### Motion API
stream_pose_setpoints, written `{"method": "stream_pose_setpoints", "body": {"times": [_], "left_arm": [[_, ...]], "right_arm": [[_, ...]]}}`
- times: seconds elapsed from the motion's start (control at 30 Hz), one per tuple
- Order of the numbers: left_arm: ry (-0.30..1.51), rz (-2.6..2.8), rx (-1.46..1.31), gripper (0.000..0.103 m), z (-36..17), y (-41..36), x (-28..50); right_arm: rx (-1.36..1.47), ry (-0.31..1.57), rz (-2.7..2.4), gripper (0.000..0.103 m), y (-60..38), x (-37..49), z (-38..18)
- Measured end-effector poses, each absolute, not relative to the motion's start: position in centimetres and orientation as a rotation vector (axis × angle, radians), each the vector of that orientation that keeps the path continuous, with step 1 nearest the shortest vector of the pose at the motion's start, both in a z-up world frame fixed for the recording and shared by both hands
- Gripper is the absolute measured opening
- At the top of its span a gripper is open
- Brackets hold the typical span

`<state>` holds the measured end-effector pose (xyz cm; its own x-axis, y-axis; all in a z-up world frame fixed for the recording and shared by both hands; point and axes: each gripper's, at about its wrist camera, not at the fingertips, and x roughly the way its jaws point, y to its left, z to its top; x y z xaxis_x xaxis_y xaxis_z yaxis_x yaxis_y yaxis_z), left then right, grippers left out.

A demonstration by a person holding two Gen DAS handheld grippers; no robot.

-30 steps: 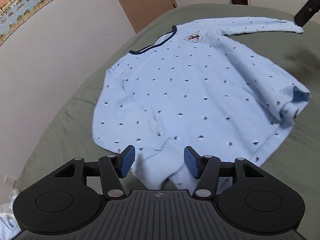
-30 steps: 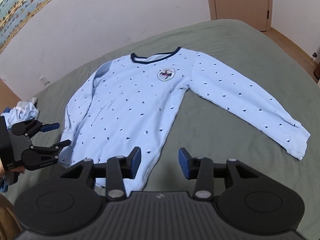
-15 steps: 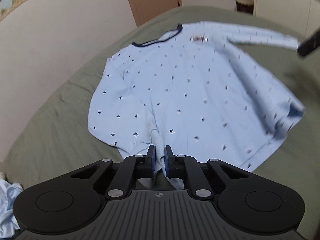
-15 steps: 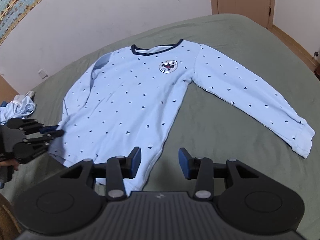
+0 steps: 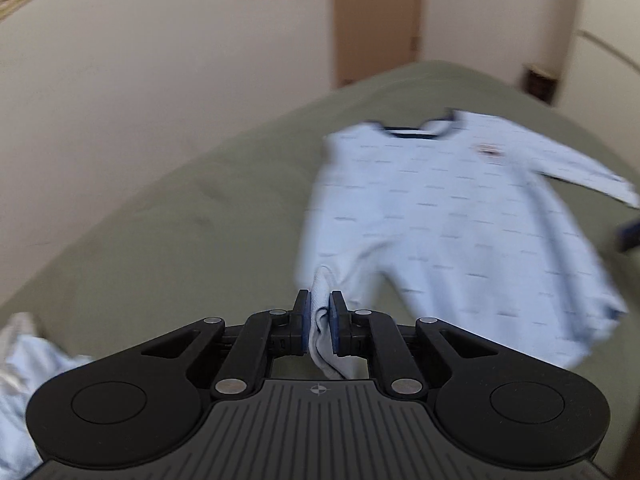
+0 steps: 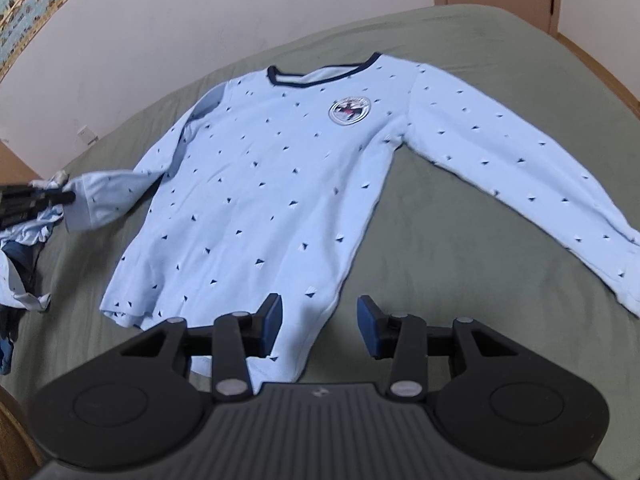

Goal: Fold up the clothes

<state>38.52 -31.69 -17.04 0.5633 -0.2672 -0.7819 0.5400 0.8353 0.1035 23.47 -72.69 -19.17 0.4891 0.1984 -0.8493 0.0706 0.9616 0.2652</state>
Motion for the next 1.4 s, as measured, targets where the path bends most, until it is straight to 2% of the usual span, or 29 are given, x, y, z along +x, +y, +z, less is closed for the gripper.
{"method": "stream_pose_setpoints", "body": {"times": [0.27,0.6,0.7,0.77,0.83,1.03,1.17,1.3,1.4], "left_arm": [[0.877,-0.191,0.292,0.009,-17.3,-25.6,48.3],[0.963,0.012,0.413,0.011,-23.2,-24.5,52.2],[0.938,0.022,0.343,0.024,-22.2,-23.6,51.4],[0.912,-0.067,0.31,0.042,-20.7,-23.8,49.9],[0.91,-0.137,0.289,0.054,-20.1,-24.3,48.7],[0.95,-0.139,0.305,0.054,-21.8,-25.8,47.7],[0.946,-0.095,0.25,0.054,-22.2,-25.4,48.4],[0.953,-0.096,0.237,0.054,-23.0,-24.4,49.5],[0.961,-0.102,0.194,0.054,-23.5,-23.8,49.9]], "right_arm": [[0.273,1.091,0.074,0.044,-72.4,23.9,-20.0],[0.263,1.118,0.065,0.044,-72.1,24.4,-20.5],[0.263,1.121,0.06,0.044,-72.2,24.3,-20.5],[0.265,1.121,0.059,0.044,-72.3,24.2,-20.5],[0.269,1.124,0.057,0.044,-72.3,24.2,-20.6],[0.274,1.116,0.079,0.044,-71.2,24.4,-21.1],[0.246,0.993,0.138,0.044,-69.8,26.3,-19.3],[0.432,0.961,0.295,0.044,-66.0,34.0,-17.9],[0.51,1.006,0.343,0.044,-60.9,40.4,-19.1]]}}
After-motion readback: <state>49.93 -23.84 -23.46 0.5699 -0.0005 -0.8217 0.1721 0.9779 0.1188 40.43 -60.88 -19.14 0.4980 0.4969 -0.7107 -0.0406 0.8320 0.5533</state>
